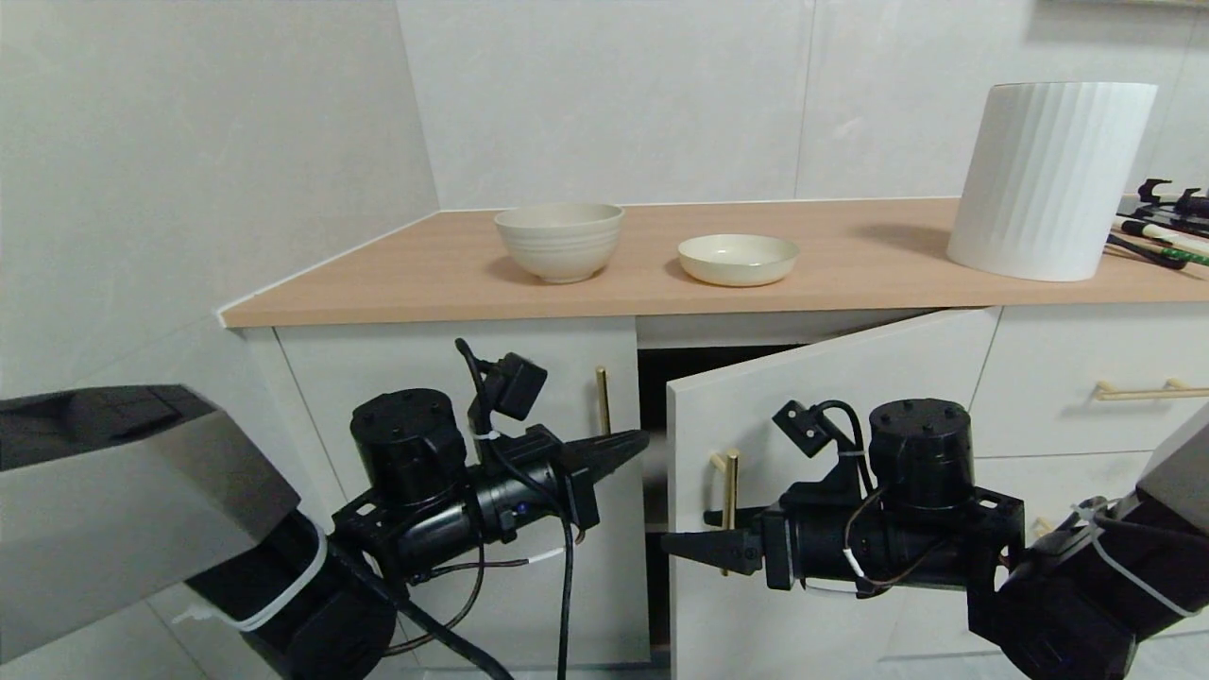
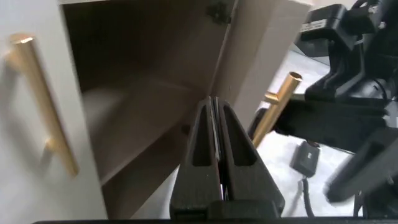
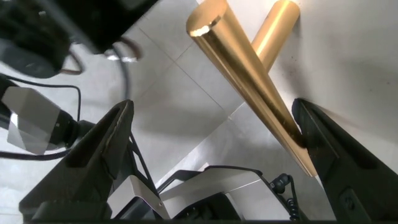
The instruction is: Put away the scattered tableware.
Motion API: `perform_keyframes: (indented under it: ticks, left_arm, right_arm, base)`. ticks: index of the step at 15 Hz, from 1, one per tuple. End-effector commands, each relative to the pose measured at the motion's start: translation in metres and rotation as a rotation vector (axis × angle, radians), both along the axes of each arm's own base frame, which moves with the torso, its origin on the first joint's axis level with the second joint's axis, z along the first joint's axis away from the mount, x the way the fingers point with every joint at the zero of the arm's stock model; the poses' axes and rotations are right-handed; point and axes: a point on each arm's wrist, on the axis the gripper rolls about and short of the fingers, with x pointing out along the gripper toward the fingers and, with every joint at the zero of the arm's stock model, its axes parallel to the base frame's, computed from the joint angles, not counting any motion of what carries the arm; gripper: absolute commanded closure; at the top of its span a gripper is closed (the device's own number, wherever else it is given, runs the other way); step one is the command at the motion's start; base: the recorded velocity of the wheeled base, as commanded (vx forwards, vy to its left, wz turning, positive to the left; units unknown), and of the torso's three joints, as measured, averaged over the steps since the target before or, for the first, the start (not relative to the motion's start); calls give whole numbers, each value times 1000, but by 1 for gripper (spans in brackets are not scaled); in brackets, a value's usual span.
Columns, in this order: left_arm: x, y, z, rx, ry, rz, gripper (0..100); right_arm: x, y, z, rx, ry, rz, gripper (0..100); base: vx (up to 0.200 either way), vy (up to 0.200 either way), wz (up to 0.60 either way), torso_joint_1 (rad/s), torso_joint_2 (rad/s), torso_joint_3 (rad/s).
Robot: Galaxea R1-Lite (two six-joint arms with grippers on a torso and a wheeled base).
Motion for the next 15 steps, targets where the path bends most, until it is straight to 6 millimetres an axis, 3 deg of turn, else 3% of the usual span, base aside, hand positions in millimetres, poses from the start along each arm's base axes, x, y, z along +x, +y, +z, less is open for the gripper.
perform_keyframes:
  ticks: [1, 3, 6, 11, 15]
  left_arm:
    - [19, -11, -34, 26, 48, 14, 100]
    - [30, -18, -48, 10, 5, 73, 100]
    - [33, -22, -48, 2, -7, 86, 100]
    - [22, -47, -49, -6, -17, 15, 100]
    - [12, -55, -53, -1, -12, -17, 100]
  right_arm:
    - [-1, 0, -1, -3, 2, -2, 0]
    - [-1, -1, -1, -4, 4, -2, 0]
    - [-1, -1, -1, -4, 2, -2, 0]
    - [0, -1, -3, -9, 1, -4, 0]
    - [5, -7, -3, -13, -9, -34, 0]
  base:
    - [0, 0, 0, 0, 0, 0]
    - [0, 0, 0, 0, 0, 0]
    - [0, 0, 0, 0, 0, 0]
    - [0, 0, 0, 0, 0, 0]
    - [0, 0, 0, 0, 0, 0]
